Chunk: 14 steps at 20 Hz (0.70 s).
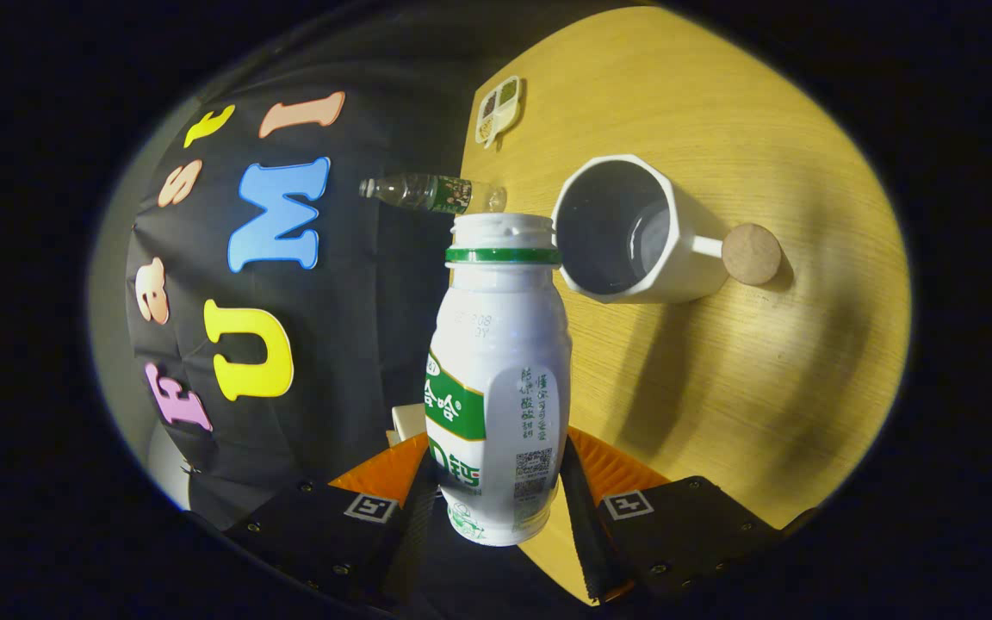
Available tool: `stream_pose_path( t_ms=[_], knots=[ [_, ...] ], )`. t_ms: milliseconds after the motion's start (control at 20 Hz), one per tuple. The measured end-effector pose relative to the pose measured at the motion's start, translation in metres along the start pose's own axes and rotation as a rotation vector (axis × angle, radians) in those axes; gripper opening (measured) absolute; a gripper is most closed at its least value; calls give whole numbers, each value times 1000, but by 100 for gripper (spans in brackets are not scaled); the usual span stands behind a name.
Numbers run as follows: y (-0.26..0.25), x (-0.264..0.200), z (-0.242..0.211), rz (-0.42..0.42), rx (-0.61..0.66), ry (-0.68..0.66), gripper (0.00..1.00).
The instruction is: Take the bottle from table, then pour the juice into the cup, finally place the bottle on the coaster
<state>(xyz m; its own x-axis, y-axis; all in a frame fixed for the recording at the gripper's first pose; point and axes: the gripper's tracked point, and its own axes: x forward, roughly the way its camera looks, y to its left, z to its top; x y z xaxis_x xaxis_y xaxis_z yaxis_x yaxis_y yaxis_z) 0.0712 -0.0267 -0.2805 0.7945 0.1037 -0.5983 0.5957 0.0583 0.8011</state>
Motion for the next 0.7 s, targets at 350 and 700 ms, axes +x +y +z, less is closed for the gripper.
stream_pose_path(
  t_ms=[350, 700],
  knots=[
    [-4, -3, 4, -94, -384, -96, 72],
    [3, -6, 5, -141, -721, -195, 72]
  ],
)
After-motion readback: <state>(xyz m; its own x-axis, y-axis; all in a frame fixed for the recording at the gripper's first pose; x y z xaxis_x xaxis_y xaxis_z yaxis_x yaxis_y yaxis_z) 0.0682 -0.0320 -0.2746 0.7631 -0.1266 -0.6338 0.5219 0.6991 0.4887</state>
